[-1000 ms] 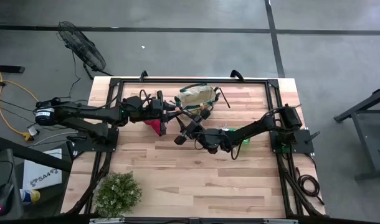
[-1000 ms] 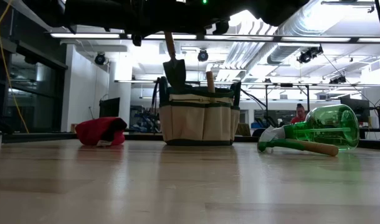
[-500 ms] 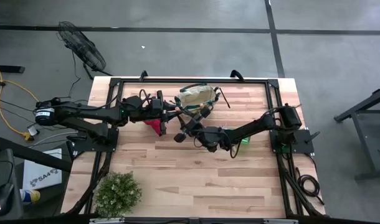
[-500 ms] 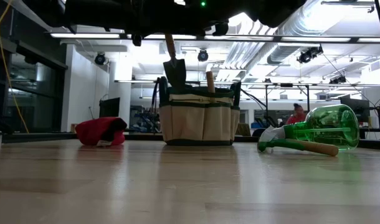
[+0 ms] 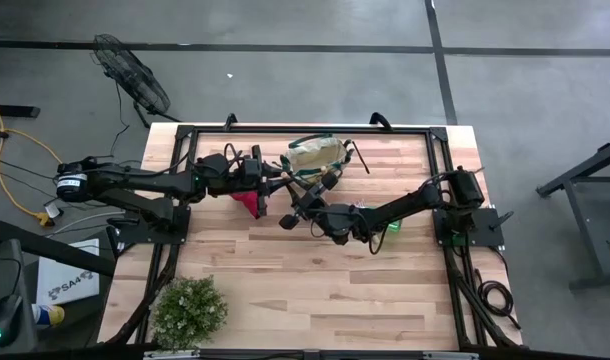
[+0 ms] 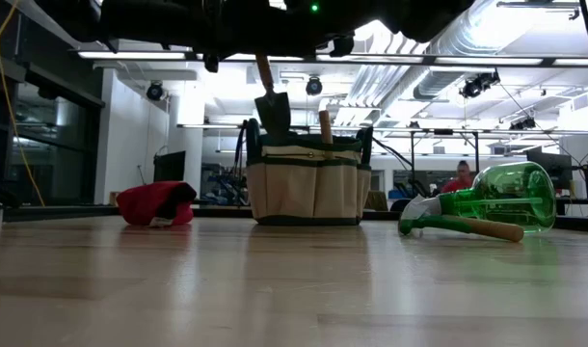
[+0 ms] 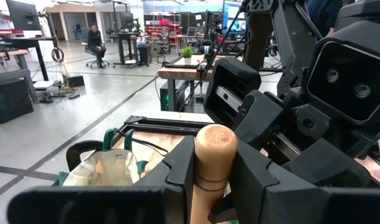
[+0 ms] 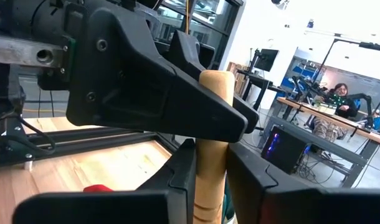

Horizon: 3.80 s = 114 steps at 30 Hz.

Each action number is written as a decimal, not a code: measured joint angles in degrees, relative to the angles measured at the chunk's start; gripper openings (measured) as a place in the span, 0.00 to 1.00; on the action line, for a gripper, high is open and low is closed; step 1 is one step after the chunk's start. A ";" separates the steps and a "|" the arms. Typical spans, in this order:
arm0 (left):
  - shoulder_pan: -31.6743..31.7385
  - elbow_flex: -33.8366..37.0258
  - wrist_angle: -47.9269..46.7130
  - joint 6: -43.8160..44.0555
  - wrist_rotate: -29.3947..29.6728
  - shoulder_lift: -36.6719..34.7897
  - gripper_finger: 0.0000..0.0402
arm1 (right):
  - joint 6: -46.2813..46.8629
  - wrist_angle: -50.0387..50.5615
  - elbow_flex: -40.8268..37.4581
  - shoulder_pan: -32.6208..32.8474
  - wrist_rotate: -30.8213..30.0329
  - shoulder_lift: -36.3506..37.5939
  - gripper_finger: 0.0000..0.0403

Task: Pick & Place Garden tools in Gardening bag
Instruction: Put the brown trowel into the gardening bag

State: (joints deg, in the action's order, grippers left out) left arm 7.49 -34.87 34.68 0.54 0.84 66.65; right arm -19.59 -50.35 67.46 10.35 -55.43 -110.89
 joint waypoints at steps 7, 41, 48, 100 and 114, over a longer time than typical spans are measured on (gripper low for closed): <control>0.00 -0.02 -0.78 -0.05 -0.49 0.00 0.30 | -1.39 0.17 0.00 0.02 -0.16 0.00 0.13; 0.00 0.00 -37.82 -4.84 9.24 -21.03 0.42 | -0.88 2.58 -0.02 -1.05 -2.75 0.59 0.13; -0.02 4.91 -37.77 -4.41 10.43 -25.58 0.42 | -0.25 3.50 -0.60 -1.83 -0.90 2.32 0.13; -0.02 17.00 -31.12 -0.22 11.65 -37.66 0.42 | -1.27 -33.50 -21.44 -6.27 13.89 0.81 0.13; -0.02 17.00 -31.30 -0.19 11.60 -37.65 0.42 | -3.07 -34.76 -21.44 -8.53 17.10 0.81 0.13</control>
State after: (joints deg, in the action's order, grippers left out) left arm 7.46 -17.87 3.38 0.35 12.45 29.01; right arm -22.67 -85.11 46.02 1.81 -38.33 -110.08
